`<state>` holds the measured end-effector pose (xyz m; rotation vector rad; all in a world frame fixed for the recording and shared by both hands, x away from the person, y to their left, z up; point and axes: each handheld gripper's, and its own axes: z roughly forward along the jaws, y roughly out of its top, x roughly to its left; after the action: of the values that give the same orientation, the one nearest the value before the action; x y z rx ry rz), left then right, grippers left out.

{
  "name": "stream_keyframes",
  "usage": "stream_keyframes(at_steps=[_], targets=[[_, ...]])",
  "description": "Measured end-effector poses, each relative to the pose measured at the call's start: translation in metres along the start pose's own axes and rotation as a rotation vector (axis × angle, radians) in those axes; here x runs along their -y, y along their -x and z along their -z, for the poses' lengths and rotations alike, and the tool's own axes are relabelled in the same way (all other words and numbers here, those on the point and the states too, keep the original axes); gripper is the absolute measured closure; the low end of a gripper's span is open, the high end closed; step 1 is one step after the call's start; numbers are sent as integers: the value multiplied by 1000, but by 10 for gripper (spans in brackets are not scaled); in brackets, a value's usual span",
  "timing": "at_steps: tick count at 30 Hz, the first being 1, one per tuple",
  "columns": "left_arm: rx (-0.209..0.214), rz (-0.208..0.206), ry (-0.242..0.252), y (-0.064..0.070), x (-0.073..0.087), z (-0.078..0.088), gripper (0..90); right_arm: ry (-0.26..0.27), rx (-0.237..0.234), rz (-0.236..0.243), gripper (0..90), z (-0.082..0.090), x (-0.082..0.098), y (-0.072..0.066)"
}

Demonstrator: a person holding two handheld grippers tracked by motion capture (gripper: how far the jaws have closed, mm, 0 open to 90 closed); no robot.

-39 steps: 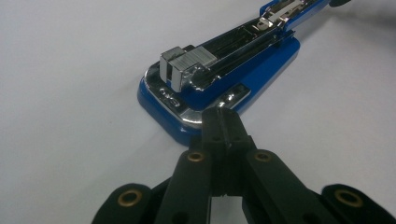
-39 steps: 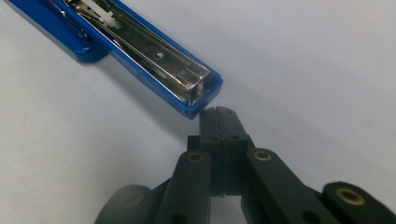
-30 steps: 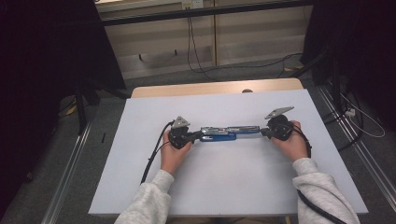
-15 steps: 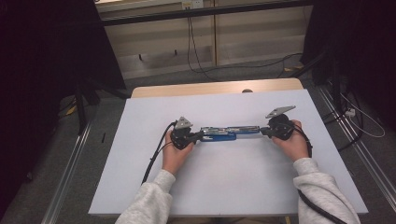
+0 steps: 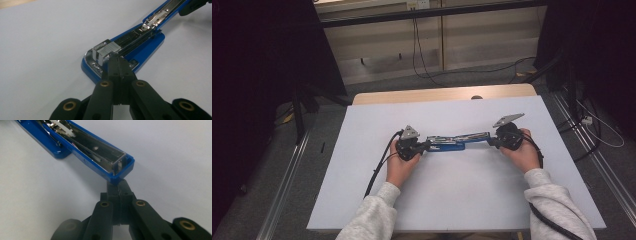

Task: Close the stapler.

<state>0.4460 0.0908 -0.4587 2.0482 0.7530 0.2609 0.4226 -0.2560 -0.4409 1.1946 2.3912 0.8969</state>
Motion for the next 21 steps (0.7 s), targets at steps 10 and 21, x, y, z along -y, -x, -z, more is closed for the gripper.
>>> stream_keyframes(at_steps=[10,21], targets=[[8,9,3,0,1,0,900,49,-20,13,900,3,-7,-8],[12,26,11,-2,1,0,900,51,-22,4,885,6,-2,-8]])
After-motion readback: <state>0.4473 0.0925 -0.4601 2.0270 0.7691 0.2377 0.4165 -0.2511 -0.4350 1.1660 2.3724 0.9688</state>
